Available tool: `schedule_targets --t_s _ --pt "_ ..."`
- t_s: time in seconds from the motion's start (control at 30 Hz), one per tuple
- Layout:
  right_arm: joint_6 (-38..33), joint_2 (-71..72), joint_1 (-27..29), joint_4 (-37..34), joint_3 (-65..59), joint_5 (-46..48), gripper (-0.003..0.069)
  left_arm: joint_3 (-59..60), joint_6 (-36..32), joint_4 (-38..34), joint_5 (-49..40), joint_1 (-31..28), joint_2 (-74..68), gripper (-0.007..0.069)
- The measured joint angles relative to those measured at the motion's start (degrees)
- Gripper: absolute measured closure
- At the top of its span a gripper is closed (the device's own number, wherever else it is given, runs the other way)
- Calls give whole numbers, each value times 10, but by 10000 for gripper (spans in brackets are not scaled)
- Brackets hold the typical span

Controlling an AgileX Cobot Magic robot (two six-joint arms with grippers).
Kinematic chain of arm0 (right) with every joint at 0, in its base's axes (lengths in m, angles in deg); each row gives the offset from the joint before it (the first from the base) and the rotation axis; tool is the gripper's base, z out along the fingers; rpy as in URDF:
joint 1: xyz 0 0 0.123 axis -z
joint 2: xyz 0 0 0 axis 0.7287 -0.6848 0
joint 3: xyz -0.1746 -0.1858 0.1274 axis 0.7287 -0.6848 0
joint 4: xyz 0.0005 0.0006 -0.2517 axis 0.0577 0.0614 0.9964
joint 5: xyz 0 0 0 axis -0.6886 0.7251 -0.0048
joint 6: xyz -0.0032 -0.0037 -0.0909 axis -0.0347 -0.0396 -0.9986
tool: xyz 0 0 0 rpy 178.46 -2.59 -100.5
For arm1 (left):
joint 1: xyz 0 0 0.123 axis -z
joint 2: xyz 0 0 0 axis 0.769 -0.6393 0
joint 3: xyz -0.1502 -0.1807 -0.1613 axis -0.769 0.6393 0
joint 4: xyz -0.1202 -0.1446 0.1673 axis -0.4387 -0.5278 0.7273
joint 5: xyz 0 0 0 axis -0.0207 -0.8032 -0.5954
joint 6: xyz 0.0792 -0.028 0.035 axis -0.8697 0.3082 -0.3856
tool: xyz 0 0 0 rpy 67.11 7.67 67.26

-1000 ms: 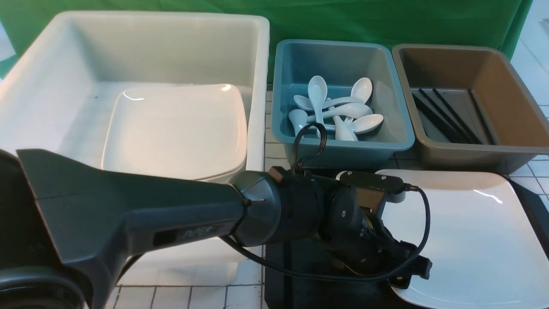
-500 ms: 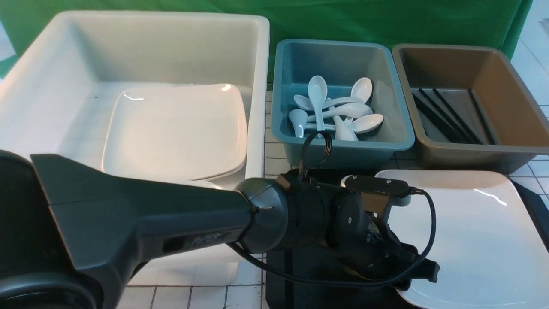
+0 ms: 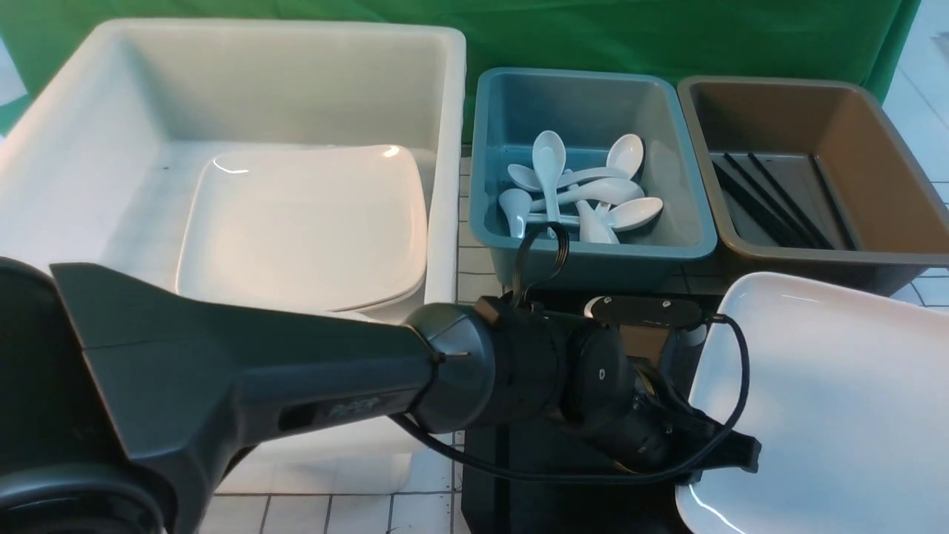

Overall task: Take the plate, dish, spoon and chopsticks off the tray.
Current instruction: Use the left arm to grab a plate from the dinner plate, then use the left arm to put the plate into the large storage box on the left

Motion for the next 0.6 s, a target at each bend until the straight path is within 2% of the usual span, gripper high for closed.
schedule_targets --t_s 0.33,0.6 --pt "-1 0 0 0 0 2 654 0 7 31 -24 -23 31 552" --pt "-12 0 0 0 0 4 653 0 7 83 -51 -35 69 571"
